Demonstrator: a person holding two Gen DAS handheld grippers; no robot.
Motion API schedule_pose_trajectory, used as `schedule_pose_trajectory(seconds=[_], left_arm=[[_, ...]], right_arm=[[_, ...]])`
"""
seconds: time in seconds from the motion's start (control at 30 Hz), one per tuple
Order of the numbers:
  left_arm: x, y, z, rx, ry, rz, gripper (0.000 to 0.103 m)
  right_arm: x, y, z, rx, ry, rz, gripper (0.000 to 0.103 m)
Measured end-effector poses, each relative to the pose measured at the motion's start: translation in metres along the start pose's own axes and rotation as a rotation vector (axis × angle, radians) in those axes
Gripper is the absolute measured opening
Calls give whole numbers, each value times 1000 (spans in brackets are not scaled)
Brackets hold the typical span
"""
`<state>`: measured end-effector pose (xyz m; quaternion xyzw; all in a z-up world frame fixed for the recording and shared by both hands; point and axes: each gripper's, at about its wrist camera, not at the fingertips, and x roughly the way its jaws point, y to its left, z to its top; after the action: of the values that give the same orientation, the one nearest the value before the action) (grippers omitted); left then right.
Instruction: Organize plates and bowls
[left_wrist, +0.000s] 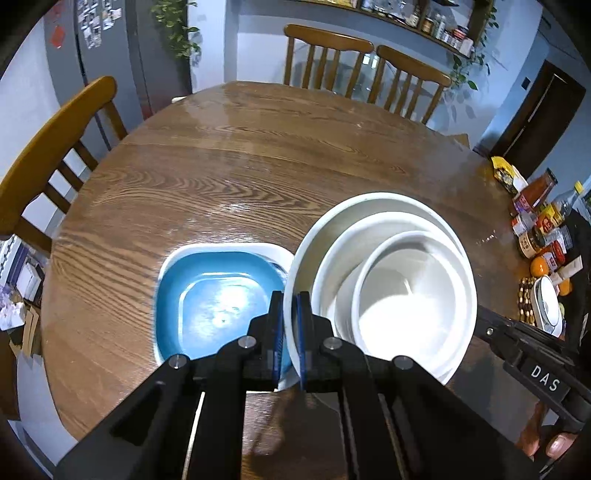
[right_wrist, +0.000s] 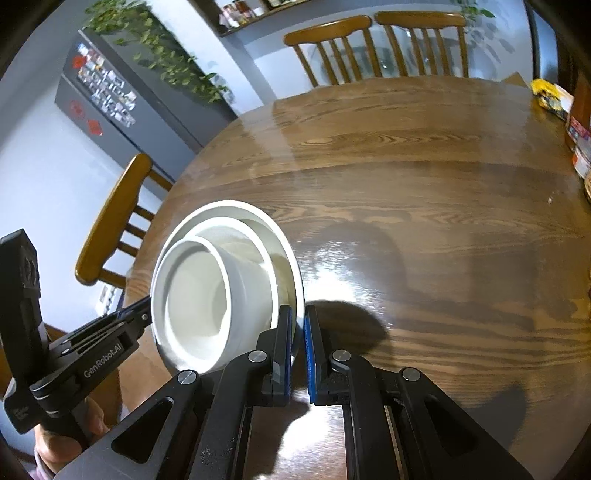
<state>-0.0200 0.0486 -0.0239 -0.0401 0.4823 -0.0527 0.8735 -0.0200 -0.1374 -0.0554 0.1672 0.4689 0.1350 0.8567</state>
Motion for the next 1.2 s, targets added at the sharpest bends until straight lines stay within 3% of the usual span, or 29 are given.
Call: schedule_pose_trajectory(seconds=[0.63, 0.93, 1.2], left_arm=[[-7, 58, 0, -91, 2, 61, 2], [23, 93, -1, -147, 96, 85, 2], [36, 100, 1, -163, 138, 84, 3]], right_arm=[[39, 62, 4, -87, 61, 40, 10], [83, 77, 5, -100, 152, 39, 10], [103, 82, 10, -93, 187, 22, 10]])
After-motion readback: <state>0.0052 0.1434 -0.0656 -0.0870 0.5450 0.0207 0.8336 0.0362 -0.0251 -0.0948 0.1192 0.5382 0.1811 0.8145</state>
